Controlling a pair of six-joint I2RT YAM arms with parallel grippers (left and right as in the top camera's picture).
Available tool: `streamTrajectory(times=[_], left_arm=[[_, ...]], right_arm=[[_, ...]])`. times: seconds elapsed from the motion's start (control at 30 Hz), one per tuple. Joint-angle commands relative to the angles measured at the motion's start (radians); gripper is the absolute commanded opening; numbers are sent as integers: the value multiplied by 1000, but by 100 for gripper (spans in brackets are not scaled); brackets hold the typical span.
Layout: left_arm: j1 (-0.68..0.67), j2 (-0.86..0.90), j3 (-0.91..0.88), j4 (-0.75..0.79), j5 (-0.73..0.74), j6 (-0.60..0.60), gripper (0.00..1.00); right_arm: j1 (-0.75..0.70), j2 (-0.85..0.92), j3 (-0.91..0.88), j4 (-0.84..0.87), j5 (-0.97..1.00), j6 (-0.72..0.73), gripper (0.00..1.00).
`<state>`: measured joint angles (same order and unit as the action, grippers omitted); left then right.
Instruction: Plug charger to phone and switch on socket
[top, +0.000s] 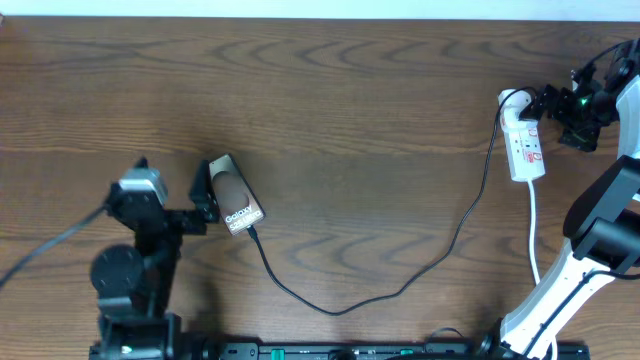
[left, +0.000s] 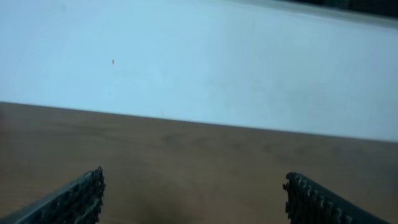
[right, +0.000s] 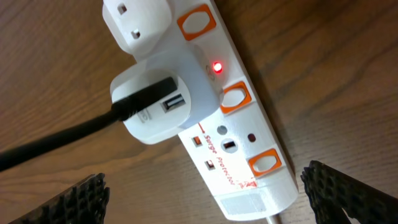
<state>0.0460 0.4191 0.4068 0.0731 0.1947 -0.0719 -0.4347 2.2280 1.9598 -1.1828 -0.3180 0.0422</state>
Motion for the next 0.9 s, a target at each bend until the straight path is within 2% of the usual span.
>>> streamTrajectory(times=[0.0, 0.13, 0.27, 0.53, 0.63, 0.87], left_arm=[[-13, -111, -148, 92, -24, 39, 90], [-13, -238, -303, 200, -24, 39, 91], [-13, -345, -402, 214, -24, 39, 90], [-14, -418, -403, 10, -25, 57, 90], [-14, -418, -403, -139, -24, 56, 90], [-19, -417, -402, -132, -27, 56, 90]], right_arm=[[-2, 3, 19, 1, -5, 10, 99], [-2, 3, 19, 1, -5, 10, 99], [-2, 3, 19, 1, -4, 10, 99], [-2, 3, 19, 1, -5, 10, 99], [-2, 3, 19, 1, -5, 10, 99], [-2, 3, 19, 1, -5, 10, 99]])
